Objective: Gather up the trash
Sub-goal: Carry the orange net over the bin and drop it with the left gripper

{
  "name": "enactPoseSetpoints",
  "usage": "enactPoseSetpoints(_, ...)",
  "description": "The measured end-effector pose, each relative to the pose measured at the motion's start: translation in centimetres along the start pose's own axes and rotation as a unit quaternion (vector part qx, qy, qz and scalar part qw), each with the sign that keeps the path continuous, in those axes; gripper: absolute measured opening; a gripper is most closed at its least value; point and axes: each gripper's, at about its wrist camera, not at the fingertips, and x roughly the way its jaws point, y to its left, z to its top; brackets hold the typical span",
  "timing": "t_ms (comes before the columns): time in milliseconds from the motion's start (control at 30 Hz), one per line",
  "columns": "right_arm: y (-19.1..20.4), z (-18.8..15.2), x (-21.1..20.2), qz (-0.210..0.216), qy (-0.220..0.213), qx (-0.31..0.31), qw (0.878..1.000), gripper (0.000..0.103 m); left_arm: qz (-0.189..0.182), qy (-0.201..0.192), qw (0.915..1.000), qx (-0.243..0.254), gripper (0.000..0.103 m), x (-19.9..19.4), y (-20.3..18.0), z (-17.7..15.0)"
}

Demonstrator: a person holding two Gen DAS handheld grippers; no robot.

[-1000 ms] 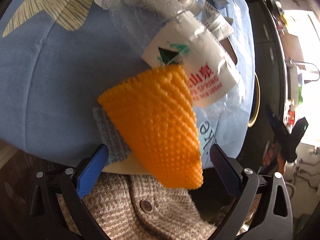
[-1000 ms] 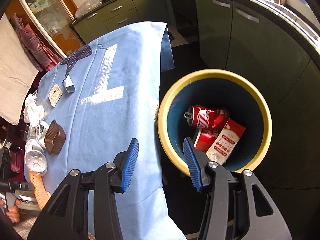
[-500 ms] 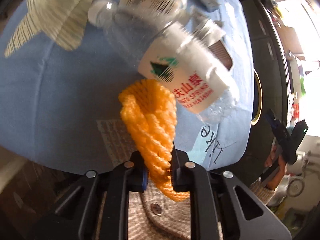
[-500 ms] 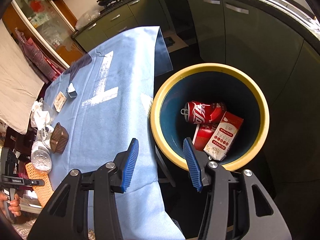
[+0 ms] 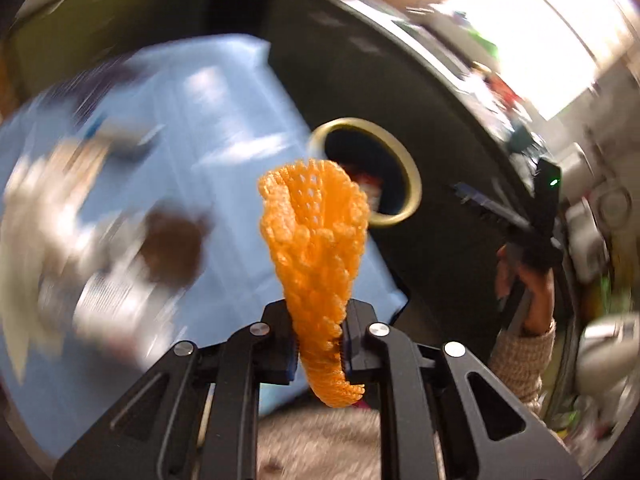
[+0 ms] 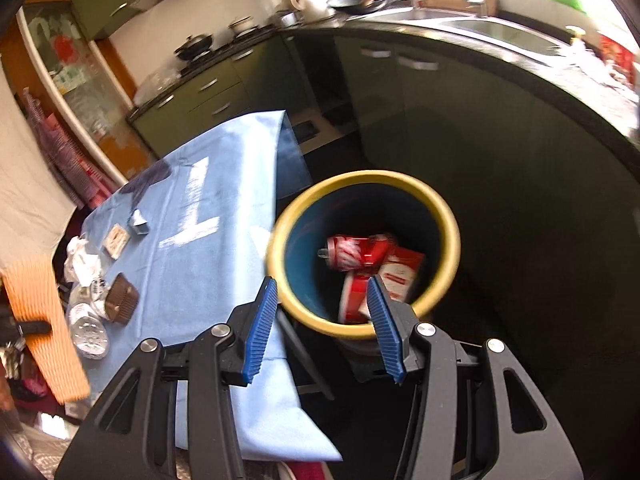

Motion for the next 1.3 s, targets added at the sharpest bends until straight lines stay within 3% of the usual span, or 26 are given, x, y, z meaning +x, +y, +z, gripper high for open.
enactPoseSetpoints(133, -2.2, -1.0, -1.6, -0.018, -0.012, 0.019, 1.000, 0.048, -0.043, 0.003, 0.9977, 0.053, 0.015, 4.8, -5.2, 5.8)
enactPoseSetpoints(233, -3.9, -1.9, -2.6, -0.024, -0.019, 0.037, 0.999, 0.048, -0.030, -0.009, 0.9959, 0.085, 0.015, 9.0, -8.1, 9.9)
enactPoseSetpoints(400, -5.9, -3.0, -3.0, -0.026, -0.019, 0.057, 0.998, 0.048, 0.023, -0.011, 0.9949, 0.098, 0.018, 17.0, -10.3, 13.5)
enactPoseSetpoints(500, -6.6, -3.2, -3.0, -0.026, -0.019, 0.064, 0.997, 0.048, 0.066, 0.004, 0.9937, 0.090, 0.028, 21.8, -10.2, 14.5)
enactPoseSetpoints(567, -7.0, -3.4, -2.9, -0.022, -0.020, 0.068, 0.997, 0.048, 0.075, 0.002, 0.9933, 0.088, 0.046, 23.4, -10.4, 15.1)
enactPoseSetpoints(600, -7.3, -3.7, -3.1, -0.020, -0.020, 0.069, 0.997, 0.048, 0.079, -0.003, 0.9932, 0.085, 0.049, 23.8, -10.3, 15.5)
enactPoseSetpoints(767, -8.1, -4.3, -3.0, -0.016, -0.018, 0.074, 0.997, 0.048, 0.074, -0.026, 0.9929, 0.089, 0.070, 21.6, -10.8, 15.7)
enactPoseSetpoints(1033, -7.1, -4.0, -2.2, -0.007, -0.014, 0.067, 0.998, 0.051, 0.034, -0.064, 0.9919, 0.104, 0.075, 13.4, -10.4, 13.4)
enactPoseSetpoints(1100, -6.1, -3.8, -1.9, -0.003, -0.010, 0.055, 0.998, 0.052, 0.028, -0.084, 0.9893, 0.116, 0.080, 10.5, -10.0, 12.0)
enactPoseSetpoints(1300, -1.3, -1.8, -0.5, 0.016, 0.005, 0.000, 1.000, 0.058, 0.041, -0.172, 0.9701, 0.166, 0.096, 1.0, -7.5, 7.3)
